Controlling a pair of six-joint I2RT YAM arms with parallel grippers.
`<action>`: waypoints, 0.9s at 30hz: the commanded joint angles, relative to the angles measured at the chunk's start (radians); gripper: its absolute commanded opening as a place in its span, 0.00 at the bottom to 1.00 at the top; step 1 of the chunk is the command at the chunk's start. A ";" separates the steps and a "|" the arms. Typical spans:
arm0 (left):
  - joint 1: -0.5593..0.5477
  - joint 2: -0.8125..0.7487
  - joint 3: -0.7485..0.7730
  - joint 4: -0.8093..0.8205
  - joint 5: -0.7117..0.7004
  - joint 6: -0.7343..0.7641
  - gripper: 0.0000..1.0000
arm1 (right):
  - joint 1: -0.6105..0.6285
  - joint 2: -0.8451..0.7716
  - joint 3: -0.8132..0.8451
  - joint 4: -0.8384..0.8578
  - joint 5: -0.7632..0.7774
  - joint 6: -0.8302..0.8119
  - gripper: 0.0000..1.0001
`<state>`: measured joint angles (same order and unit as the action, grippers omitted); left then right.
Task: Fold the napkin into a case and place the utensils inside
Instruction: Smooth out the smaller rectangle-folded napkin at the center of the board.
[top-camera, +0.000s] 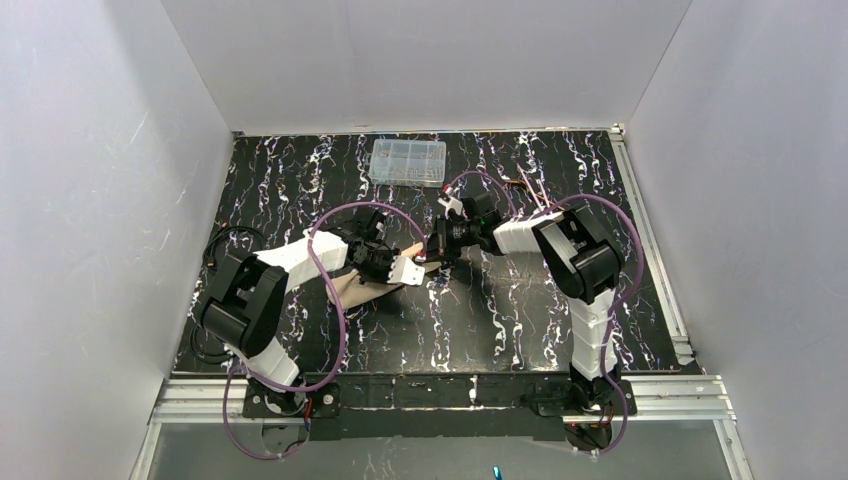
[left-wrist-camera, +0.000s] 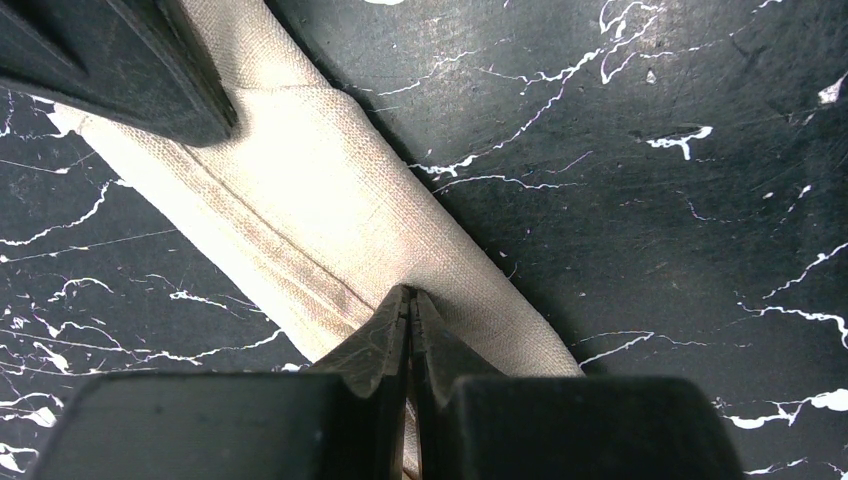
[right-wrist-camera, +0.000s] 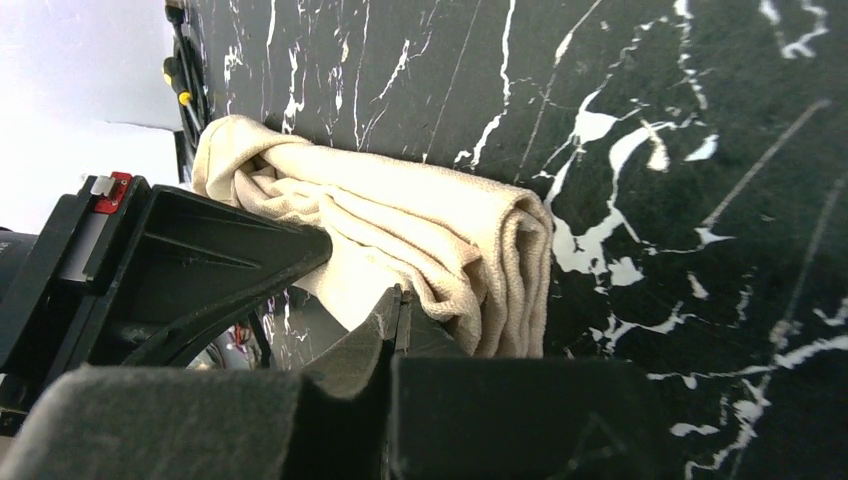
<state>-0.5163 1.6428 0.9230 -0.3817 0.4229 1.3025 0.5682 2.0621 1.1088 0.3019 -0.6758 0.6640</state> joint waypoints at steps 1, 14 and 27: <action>-0.007 0.034 -0.030 -0.081 -0.003 0.010 0.00 | -0.027 -0.017 -0.004 0.025 0.005 0.008 0.01; -0.007 0.034 -0.021 -0.073 -0.004 -0.006 0.00 | 0.047 0.009 0.032 0.141 -0.068 0.105 0.01; -0.004 -0.017 0.102 -0.168 -0.014 -0.172 0.02 | 0.047 0.104 0.047 0.030 -0.005 0.008 0.01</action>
<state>-0.5190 1.6463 0.9596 -0.4332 0.4095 1.2224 0.6159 2.1460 1.1511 0.3862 -0.7315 0.7269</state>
